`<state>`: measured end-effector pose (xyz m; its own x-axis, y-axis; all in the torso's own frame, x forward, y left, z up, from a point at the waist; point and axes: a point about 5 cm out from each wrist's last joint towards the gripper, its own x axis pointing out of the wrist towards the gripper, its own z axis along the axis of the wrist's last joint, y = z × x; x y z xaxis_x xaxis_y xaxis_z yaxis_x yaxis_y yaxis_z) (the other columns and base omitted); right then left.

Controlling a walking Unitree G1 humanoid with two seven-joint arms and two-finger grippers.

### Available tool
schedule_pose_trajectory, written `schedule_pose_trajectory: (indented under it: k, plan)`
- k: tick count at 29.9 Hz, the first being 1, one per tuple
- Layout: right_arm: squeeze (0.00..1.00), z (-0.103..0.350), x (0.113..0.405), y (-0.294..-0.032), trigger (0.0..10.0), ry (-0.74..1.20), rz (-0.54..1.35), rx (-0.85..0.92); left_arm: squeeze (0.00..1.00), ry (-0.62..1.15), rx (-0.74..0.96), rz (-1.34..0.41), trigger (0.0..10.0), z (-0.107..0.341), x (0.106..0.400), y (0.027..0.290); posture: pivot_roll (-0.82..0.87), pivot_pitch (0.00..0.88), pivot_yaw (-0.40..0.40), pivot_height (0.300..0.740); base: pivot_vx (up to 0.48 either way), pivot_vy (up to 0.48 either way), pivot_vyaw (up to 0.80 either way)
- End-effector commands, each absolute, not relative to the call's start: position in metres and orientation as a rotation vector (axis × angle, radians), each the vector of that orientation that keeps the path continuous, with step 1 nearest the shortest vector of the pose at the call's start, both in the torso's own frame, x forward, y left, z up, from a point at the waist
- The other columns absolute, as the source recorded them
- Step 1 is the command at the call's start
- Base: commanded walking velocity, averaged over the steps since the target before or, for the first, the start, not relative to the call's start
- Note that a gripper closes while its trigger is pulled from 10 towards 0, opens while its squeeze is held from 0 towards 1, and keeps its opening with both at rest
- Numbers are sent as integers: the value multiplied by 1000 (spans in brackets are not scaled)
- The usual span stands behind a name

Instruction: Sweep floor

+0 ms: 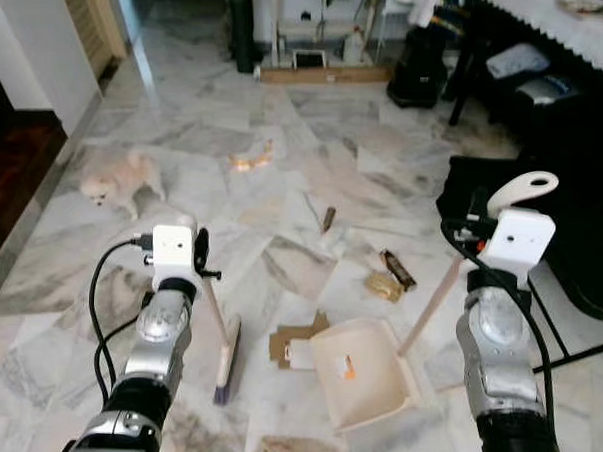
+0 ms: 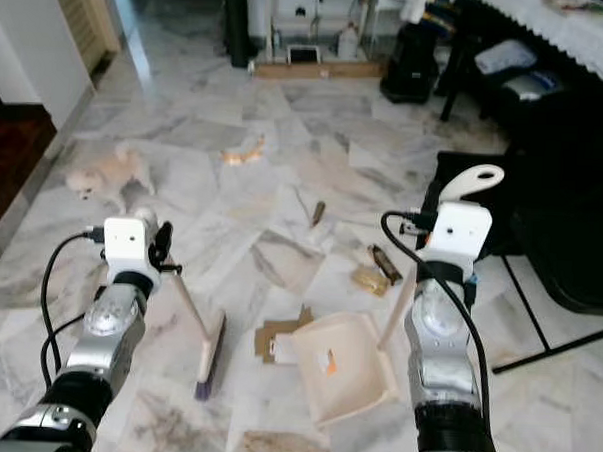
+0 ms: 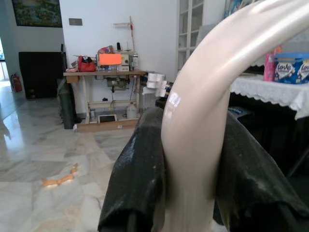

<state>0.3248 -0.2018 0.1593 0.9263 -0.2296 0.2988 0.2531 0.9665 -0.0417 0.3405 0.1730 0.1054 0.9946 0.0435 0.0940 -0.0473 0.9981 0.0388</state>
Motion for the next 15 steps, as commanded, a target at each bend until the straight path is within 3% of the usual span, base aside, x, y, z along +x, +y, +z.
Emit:
schedule_pose_trajectory:
  k: [1, 8, 15]
  plan:
    - [0, 172, 326, -201, 10000, -355, -245, -71, 0, -141, 47, 49, 10000, 117, 344, 174, -8, 40, 27, 740, 0, 0, 0]
    - [0, 172, 327, -200, 10000, -357, -242, -65, 0, -140, 45, 51, 10000, 117, 344, 174, -7, 41, 24, 740, 0, 0, 0]
    - [0, 171, 327, -199, 10000, -352, -239, -57, 0, -143, 45, 53, 10000, 117, 344, 174, -6, 43, 25, 740, 250, 0, 0]
